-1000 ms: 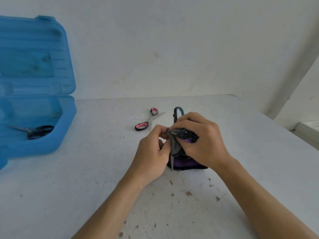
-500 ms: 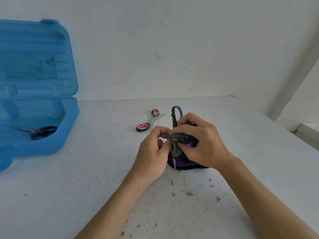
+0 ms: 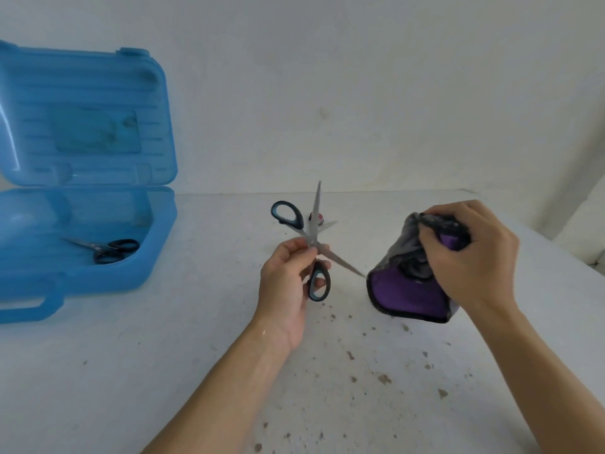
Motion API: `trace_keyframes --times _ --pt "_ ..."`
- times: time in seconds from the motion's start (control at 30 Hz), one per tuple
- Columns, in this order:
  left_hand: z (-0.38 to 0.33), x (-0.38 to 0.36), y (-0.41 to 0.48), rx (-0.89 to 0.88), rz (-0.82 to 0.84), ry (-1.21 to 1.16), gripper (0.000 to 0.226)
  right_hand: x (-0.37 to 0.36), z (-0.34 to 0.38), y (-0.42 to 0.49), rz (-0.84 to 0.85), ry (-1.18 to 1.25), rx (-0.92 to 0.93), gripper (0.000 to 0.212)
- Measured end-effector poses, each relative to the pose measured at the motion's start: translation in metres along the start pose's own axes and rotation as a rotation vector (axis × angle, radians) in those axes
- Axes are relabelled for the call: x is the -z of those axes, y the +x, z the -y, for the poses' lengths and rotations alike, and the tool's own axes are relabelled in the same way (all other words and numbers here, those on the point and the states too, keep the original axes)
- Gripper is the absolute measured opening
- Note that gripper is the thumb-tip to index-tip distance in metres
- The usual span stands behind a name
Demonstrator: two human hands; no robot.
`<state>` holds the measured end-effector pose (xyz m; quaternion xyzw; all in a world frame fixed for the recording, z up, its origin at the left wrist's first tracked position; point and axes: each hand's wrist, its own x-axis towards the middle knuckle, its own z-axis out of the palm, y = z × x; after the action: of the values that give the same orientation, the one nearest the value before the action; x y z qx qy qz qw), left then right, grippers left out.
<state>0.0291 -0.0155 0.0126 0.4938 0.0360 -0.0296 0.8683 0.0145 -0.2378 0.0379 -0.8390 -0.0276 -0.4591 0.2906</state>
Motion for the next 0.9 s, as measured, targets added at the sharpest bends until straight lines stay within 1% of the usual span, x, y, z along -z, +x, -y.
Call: trace_keyframes --times 0.17,0.3,0.4,0.5,0.6,0.73,0.8,0.9 --pt "-0.003 0.002 0.003 -0.014 -0.037 -0.017 0.010 -0.003 0.000 -0.001 -0.009 0.045 -0.072 0.015" --pt "-0.001 0.002 0.004 -0.040 -0.046 -0.015 0.010 -0.003 0.007 -0.004 0.030 0.182 -0.045 0.019" --pt "0.000 0.002 0.004 -0.055 -0.046 -0.005 0.008 -0.004 0.012 -0.009 0.107 0.228 0.068 0.016" --pt "0.002 0.000 0.004 -0.060 -0.050 0.008 0.007 -0.011 0.020 -0.018 0.206 0.250 0.234 0.020" --pt "0.005 -0.003 0.002 -0.060 -0.056 0.007 0.007 -0.025 0.029 -0.027 0.268 0.234 0.301 0.025" --pt "0.011 -0.009 -0.004 -0.078 -0.026 0.073 0.009 -0.038 0.036 -0.036 0.239 0.175 0.259 0.029" --pt "0.012 -0.010 -0.005 -0.096 -0.033 0.098 0.010 -0.038 0.036 -0.036 0.205 0.183 0.209 0.030" --pt "0.011 -0.009 -0.004 -0.118 -0.041 0.148 0.017 -0.037 0.036 -0.035 0.193 0.209 0.176 0.030"
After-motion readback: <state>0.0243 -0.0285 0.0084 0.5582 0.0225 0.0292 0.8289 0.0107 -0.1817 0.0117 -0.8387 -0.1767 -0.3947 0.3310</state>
